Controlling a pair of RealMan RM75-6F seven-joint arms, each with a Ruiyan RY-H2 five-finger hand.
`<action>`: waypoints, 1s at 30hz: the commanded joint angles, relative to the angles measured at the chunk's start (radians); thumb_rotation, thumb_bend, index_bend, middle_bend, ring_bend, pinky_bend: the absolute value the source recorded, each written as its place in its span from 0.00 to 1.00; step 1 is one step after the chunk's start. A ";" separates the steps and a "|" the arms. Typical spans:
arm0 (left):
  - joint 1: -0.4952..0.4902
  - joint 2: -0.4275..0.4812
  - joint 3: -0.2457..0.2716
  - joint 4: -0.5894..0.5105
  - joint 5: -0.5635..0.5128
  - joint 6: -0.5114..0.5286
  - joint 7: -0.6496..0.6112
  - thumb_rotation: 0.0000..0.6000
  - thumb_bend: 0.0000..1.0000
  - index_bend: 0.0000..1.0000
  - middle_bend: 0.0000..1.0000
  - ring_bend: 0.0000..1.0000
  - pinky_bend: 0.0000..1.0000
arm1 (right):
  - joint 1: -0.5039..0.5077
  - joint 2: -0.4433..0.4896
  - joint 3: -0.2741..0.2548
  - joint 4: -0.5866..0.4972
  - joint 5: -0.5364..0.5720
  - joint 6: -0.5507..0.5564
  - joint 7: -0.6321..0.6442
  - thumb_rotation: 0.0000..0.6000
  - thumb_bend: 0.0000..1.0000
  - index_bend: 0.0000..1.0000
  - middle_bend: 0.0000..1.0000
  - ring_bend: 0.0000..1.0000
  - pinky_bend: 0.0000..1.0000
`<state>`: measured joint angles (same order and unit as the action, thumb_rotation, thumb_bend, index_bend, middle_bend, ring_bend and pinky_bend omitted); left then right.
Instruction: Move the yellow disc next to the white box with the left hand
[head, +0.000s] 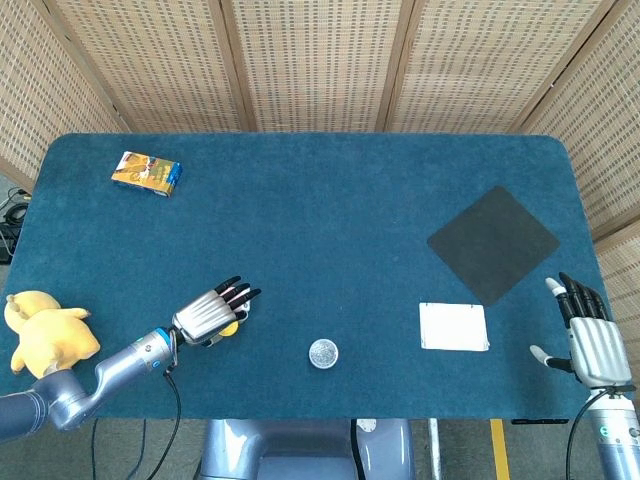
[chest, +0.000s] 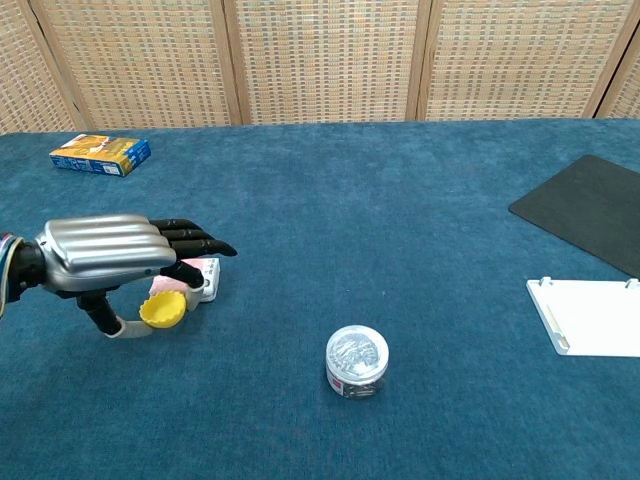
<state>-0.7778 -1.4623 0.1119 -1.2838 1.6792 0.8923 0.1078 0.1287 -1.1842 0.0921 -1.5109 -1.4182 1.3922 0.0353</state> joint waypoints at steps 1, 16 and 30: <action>-0.001 -0.003 -0.002 0.005 -0.003 -0.004 0.006 1.00 0.34 0.41 0.00 0.00 0.00 | 0.000 0.001 0.000 0.000 0.000 0.001 0.001 1.00 0.00 0.08 0.00 0.00 0.06; 0.003 0.001 -0.008 0.006 -0.029 -0.015 0.033 1.00 0.33 0.12 0.00 0.00 0.00 | -0.002 0.003 0.000 0.001 -0.005 0.004 0.007 1.00 0.00 0.08 0.00 0.00 0.06; 0.033 0.137 -0.067 -0.156 -0.015 0.160 -0.047 1.00 0.33 0.07 0.00 0.00 0.00 | -0.004 0.004 0.000 -0.003 -0.009 0.010 0.005 1.00 0.00 0.08 0.00 0.00 0.06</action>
<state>-0.7550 -1.3491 0.0606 -1.4135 1.6681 1.0291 0.0744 0.1248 -1.1802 0.0918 -1.5139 -1.4276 1.4025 0.0405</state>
